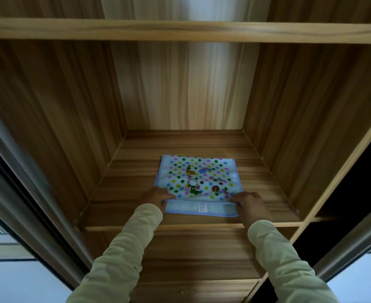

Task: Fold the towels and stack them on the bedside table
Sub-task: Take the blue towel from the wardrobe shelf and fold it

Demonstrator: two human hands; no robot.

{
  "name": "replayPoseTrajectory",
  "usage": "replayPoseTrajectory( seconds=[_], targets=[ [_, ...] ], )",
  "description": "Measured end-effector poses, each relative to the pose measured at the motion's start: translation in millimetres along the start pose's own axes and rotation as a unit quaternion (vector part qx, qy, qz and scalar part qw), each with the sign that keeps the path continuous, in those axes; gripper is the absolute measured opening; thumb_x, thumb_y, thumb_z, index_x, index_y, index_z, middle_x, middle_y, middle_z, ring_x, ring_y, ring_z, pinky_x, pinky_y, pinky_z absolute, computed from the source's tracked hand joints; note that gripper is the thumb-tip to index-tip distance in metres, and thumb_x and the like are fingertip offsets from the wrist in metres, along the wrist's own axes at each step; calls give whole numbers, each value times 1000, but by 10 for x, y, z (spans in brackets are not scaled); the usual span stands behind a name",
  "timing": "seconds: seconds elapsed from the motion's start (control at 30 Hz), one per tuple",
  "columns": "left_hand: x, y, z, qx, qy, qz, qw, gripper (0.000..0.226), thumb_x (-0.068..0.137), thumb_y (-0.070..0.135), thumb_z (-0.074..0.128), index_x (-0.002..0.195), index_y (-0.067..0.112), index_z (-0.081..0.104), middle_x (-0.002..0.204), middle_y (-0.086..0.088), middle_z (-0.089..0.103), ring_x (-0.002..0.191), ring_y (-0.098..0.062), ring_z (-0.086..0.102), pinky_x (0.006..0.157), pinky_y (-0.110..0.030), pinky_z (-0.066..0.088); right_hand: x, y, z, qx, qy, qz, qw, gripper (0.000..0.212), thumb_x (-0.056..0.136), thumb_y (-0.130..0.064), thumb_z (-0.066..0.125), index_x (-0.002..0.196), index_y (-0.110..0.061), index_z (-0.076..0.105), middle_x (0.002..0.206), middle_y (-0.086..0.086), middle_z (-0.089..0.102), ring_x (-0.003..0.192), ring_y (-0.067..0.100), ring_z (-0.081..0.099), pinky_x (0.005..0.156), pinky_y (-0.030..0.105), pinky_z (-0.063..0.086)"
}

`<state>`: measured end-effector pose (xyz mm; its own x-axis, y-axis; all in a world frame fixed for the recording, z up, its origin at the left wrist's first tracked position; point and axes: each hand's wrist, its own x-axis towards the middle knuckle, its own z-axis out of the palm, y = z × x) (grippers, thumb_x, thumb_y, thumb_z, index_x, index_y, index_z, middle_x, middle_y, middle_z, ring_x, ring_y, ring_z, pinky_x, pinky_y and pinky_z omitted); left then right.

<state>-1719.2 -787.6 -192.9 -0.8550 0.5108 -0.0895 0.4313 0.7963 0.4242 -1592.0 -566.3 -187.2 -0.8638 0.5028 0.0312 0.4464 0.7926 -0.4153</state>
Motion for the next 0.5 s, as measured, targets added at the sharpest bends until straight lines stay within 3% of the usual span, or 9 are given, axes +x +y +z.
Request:
replayPoseTrajectory(
  seconds=[0.07, 0.17, 0.23, 0.33, 0.4, 0.5],
  targets=[
    [7, -9, -16, 34, 22, -4, 999, 45, 97, 7, 33, 137, 24, 41, 154, 0, 22, 144, -20, 15, 115, -23, 11, -41, 8, -7, -2, 12, -7, 1000, 37, 88, -8, 45, 118, -21, 63, 130, 2, 54, 126, 20, 41, 103, 29, 38],
    [11, -107, -29, 68, -41, -23, 997, 51, 96, 9, 36, 143, 27, 27, 157, -2, 11, 145, -23, 9, 117, -27, 12, -103, 29, 22, 30, -27, 0, 999, 36, 88, -7, 49, 120, -18, 61, 134, 8, 50, 127, 24, 44, 107, 31, 34],
    [25, -149, 4, -47, -14, -48, 998, 47, 92, 3, 43, 137, 18, 40, 153, -7, 23, 142, -25, 22, 115, -27, 19, -122, 31, 37, 38, -20, 3, 999, 36, 88, -6, 48, 119, -18, 62, 134, 7, 52, 127, 24, 44, 107, 31, 34],
    [49, -143, 2, -213, 139, -142, 956, 30, 91, 4, 47, 116, 7, 62, 135, -12, 51, 123, -32, 48, 99, -29, 38, -95, 21, 67, 49, 16, -9, 999, 36, 88, -7, 44, 117, -16, 63, 135, 4, 53, 128, 22, 43, 108, 28, 34],
    [77, -81, -28, -202, 139, -172, 954, 30, 93, 16, 47, 119, 10, 59, 131, -12, 53, 118, -33, 51, 97, -32, 40, -89, -4, 74, 43, 12, -38, 998, 35, 92, -16, 42, 122, -18, 60, 138, 5, 50, 132, 21, 39, 110, 26, 29],
    [112, -60, -60, -109, 71, -162, 978, 42, 89, 32, 54, 129, 20, 49, 136, -11, 47, 123, -29, 47, 103, -34, 40, -59, 0, 123, -11, -41, -86, 995, 38, 96, -31, 38, 129, -24, 53, 146, 0, 41, 140, 16, 28, 113, 23, 21]
  ],
)
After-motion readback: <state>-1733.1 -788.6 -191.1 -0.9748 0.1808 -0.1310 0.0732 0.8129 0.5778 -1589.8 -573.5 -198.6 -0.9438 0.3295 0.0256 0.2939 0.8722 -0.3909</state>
